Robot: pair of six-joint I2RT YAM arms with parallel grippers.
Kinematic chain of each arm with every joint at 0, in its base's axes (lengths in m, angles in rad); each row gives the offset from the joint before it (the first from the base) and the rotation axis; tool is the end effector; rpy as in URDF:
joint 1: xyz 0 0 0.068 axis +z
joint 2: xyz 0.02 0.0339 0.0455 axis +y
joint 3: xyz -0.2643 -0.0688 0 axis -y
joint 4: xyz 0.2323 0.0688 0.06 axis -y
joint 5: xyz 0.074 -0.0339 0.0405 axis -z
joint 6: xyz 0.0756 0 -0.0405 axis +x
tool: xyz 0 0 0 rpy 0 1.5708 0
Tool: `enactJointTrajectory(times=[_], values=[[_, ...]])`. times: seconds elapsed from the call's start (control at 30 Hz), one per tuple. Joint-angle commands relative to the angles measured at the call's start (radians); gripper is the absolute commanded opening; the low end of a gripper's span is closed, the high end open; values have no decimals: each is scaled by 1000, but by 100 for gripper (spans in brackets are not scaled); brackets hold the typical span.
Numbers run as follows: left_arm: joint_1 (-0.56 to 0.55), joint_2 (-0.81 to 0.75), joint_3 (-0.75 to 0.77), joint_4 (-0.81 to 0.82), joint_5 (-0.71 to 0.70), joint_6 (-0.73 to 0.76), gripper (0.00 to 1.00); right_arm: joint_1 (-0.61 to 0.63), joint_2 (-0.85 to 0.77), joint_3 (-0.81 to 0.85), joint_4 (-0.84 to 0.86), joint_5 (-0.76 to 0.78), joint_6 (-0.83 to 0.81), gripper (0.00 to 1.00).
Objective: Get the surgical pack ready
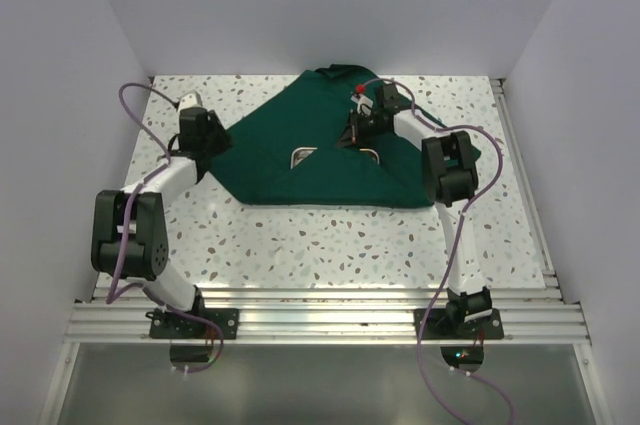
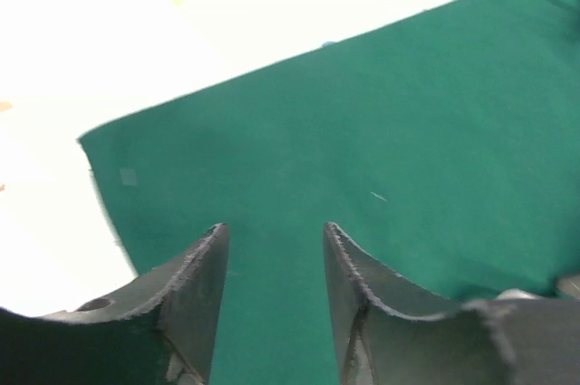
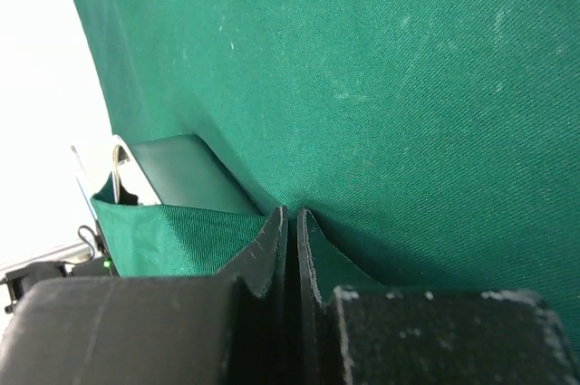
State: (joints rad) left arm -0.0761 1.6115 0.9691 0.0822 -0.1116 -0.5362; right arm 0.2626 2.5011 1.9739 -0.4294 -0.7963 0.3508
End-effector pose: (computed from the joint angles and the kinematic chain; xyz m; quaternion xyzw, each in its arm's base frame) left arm 0.3786 -0.0204 0.2072 -0.2255 0.8445 -0.0991 0.4755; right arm 0.5036 0.1913 0.1027 -0.0784 0.8830 0.4365 0.1541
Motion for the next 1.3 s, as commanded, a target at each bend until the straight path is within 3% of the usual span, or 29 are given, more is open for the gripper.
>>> enactJointTrajectory(times=[0.0,0.33,0.67,0.9,1.1,1.17,1.27], values=[[73,36,16,-19,-28,-15,51,4,12,-32,-20,22,-35,0],[240,204,98,-38,105,-38,52,6,7,-44,-19,25,-42,0],[248,306,154,-51,102,-47,49,7,5,-60,3,14,-36,0],[245,364,186,-76,58,-48,32,7,4,-72,15,9,-35,0],[231,419,230,-144,15,-38,31,7,5,-75,24,5,-32,0],[222,423,241,-151,4,-36,26,7,5,-76,24,5,-30,0],[216,415,241,-134,9,-30,9,7,8,-75,26,3,-27,0]])
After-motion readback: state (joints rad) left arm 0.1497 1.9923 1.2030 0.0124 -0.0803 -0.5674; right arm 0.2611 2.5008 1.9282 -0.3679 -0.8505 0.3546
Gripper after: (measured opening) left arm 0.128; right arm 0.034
